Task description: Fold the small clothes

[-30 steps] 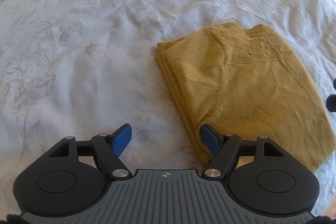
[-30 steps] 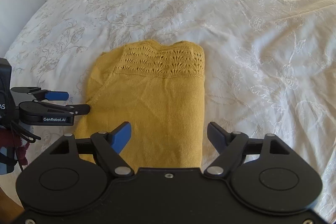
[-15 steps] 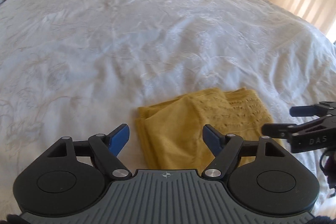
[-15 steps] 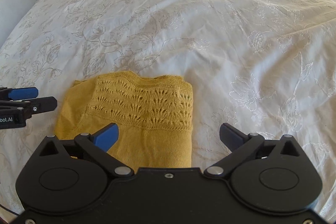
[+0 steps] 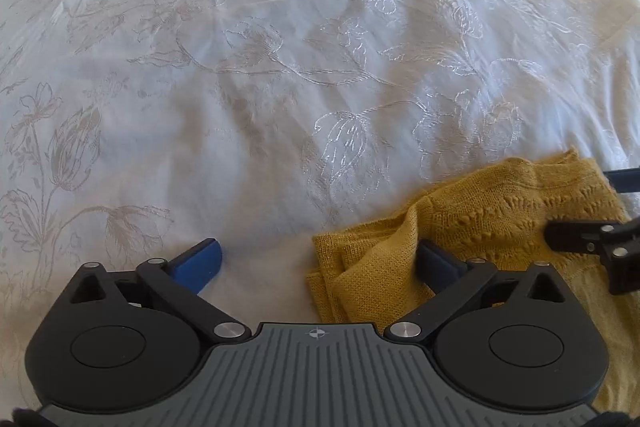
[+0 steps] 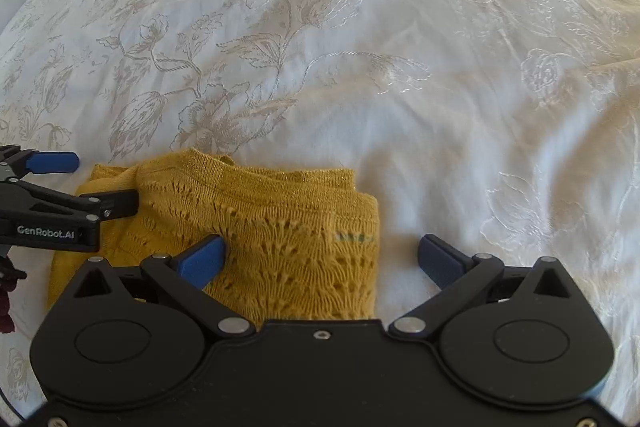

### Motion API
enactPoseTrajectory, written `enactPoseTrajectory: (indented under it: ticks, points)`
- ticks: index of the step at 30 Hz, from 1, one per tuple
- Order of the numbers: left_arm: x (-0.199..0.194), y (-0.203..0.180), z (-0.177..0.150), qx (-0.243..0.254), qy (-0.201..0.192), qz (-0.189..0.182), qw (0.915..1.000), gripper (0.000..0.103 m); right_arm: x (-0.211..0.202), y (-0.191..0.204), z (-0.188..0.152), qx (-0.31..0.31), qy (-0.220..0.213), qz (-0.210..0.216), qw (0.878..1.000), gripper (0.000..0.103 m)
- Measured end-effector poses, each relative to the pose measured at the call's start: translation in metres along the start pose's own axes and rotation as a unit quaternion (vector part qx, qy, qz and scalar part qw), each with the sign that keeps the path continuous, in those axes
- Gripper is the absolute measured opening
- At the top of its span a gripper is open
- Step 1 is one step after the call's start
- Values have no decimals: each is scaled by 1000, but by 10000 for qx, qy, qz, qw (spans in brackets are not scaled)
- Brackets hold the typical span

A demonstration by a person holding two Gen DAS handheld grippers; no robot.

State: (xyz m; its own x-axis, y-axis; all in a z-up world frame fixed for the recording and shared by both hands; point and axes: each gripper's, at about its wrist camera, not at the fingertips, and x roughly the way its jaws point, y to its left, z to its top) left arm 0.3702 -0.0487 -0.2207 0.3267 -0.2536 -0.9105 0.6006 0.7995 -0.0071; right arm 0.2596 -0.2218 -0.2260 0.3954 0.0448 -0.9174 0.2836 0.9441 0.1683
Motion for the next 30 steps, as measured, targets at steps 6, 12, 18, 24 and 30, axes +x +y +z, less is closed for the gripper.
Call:
enactPoseTrajectory:
  ticks: [6,12,18,24,30]
  points:
    - [-6,6,0,-179,14,-154,9997,103,-2,-18,23,448,-176,50,9988,103]
    - [-45,26,0,-590,-267,-268,9975,102,-59,-36,26,916,-915,53,9916,103]
    - [-94,26,-11,-753,-302,-167,9966,103,-113,-16,-7,601,-1208,49,9908,103]
    - [-129,9,-32,-816,-426,-99,9957,102,-141,10,-48,443,-1196,151,9917,103]
    - [-167,-13,-57,-1079,-602,72,9923,101,-167,22,-78,168,-1320,448,9901,102]
